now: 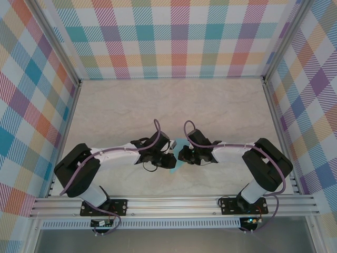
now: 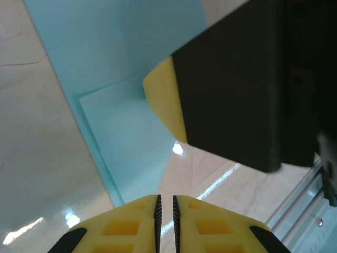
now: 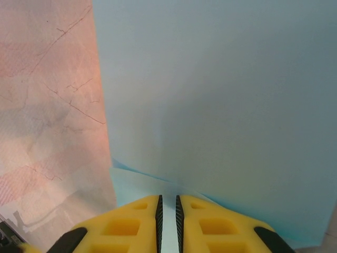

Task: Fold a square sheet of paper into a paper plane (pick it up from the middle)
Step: Third fold the triangle at the center of the table.

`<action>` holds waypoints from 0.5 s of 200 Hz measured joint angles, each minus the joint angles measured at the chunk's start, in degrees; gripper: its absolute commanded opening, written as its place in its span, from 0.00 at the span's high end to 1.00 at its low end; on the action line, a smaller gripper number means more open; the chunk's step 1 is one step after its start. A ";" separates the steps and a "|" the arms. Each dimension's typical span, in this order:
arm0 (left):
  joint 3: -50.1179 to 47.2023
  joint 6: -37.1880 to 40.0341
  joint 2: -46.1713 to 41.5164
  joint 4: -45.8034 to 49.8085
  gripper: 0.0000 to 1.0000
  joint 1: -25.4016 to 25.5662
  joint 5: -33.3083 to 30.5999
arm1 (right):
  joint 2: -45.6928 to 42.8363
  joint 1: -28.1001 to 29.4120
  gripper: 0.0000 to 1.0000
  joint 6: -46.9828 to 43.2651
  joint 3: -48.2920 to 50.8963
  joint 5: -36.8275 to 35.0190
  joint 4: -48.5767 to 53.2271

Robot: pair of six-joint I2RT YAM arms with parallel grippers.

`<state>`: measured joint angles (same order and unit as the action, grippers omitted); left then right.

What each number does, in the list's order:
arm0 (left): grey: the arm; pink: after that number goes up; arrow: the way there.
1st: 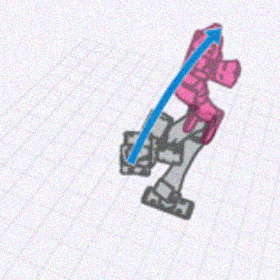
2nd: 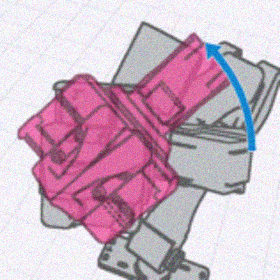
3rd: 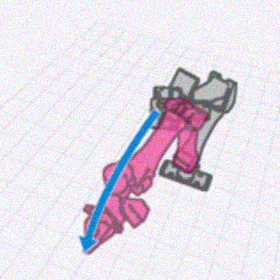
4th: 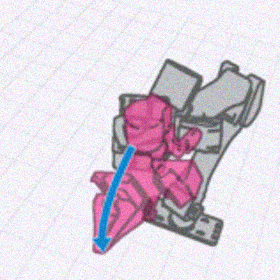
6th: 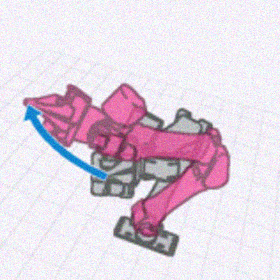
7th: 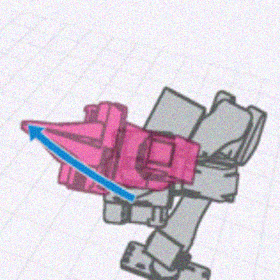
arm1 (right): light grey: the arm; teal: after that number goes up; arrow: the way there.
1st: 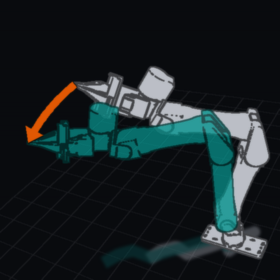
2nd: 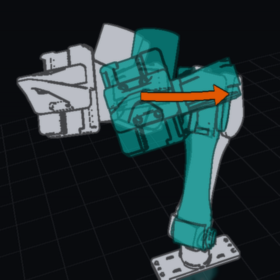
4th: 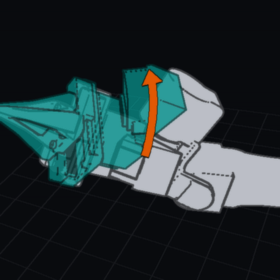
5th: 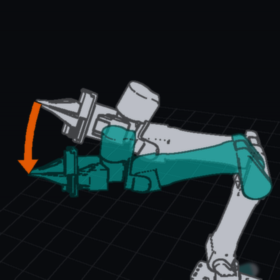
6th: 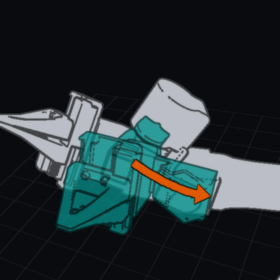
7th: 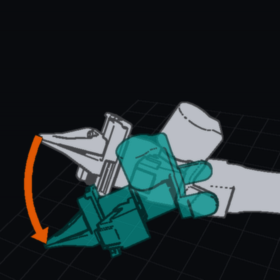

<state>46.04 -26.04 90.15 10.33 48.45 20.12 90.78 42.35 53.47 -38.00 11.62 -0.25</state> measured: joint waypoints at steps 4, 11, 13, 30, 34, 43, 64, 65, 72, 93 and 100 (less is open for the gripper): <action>0.13 -0.09 0.87 -0.44 0.84 0.00 0.02 | -0.17 0.00 0.83 -0.02 0.00 -0.02 0.17; 0.37 -0.15 2.19 -0.81 0.85 0.00 0.22 | -0.44 -0.07 0.83 -0.02 -0.02 -0.02 0.37; 0.44 -0.13 2.56 -0.92 0.85 0.00 0.24 | -0.52 -0.07 0.83 -0.02 0.00 0.00 0.42; 0.94 -0.20 5.92 -1.81 0.87 0.04 0.22 | -1.16 -0.33 0.83 -0.04 0.00 0.00 0.79; 0.98 -0.20 6.45 -1.97 0.88 0.04 0.22 | -1.36 -0.37 0.83 -0.02 0.00 0.00 0.90; 1.07 -0.35 7.21 -2.58 0.89 0.04 0.70 | -1.86 -0.42 0.83 -0.02 0.00 0.00 1.14; 1.14 -0.87 7.28 -3.28 0.89 0.15 0.35 | -3.69 -0.42 0.84 0.00 0.00 -0.02 1.66; 1.14 -0.98 7.28 -3.28 0.89 0.15 0.33 | -3.76 -0.42 0.84 0.00 0.00 -0.02 1.66; 1.11 -1.14 7.28 -3.30 0.90 0.15 0.33 | -4.44 -0.42 0.84 0.02 0.02 0.02 1.64; 1.07 -1.46 7.28 -3.39 0.90 0.15 0.26 | -4.96 -0.42 0.86 0.24 0.13 1.38 0.59; 1.05 -1.46 7.28 -3.41 0.90 0.15 0.24 | -4.59 -0.42 0.87 0.42 0.17 1.88 0.09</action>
<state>47.09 -27.51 97.43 6.92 48.60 20.36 86.19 41.93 53.89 -37.82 13.50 -0.16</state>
